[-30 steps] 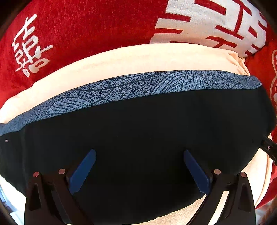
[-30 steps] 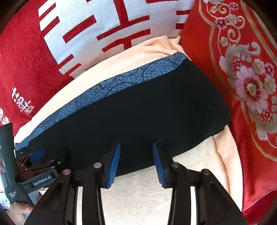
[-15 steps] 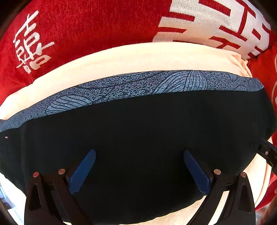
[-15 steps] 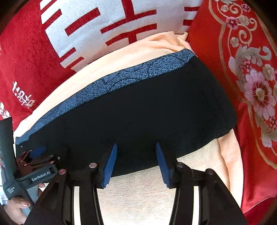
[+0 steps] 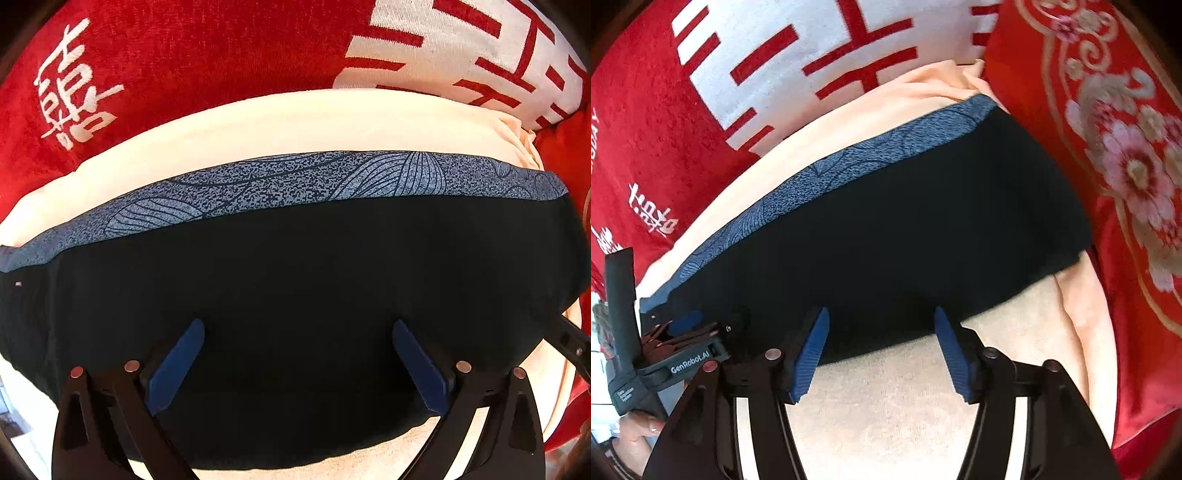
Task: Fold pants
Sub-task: 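Grasp the trouser end with the right gripper and lift it toward the left gripper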
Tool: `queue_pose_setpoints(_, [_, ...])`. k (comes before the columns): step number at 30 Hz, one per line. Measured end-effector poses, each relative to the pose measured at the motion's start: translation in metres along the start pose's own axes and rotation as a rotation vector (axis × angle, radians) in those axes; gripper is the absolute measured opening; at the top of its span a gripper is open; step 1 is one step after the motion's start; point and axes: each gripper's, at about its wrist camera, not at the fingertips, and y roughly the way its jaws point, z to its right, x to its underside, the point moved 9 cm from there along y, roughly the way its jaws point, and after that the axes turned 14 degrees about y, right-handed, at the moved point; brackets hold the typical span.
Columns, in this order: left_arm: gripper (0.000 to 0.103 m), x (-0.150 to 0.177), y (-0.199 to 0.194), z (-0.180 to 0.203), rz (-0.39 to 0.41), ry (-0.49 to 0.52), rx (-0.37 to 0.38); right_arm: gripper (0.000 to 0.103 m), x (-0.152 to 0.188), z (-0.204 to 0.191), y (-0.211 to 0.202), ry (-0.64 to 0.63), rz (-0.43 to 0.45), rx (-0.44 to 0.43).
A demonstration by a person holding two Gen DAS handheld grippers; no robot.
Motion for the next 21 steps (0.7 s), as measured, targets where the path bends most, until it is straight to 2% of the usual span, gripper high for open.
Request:
queue_pose_setpoints(8, [0.102,0.003,-0.02,0.022,0.032,0.092,-0.005,0.064,0.011,0.035,-0.011,0.105,-0.013,-0.012])
queue_pose_setpoints(13, [0.102,0.008,-0.026,0.034,0.034,0.11,0.005,0.064,0.02,0.048,-0.016,0.134,-0.019,-0.01])
queue_pose_setpoints(17, [0.102,0.01,-0.035,0.039,0.049,0.12,0.005,0.064,0.023,0.054,-0.018,0.192,-0.033,-0.062])
queue_pose_setpoints(21, [0.102,0.005,-0.046,0.046,0.074,0.128,0.002,0.064,0.018,0.063,-0.024,0.267,-0.005,-0.125])
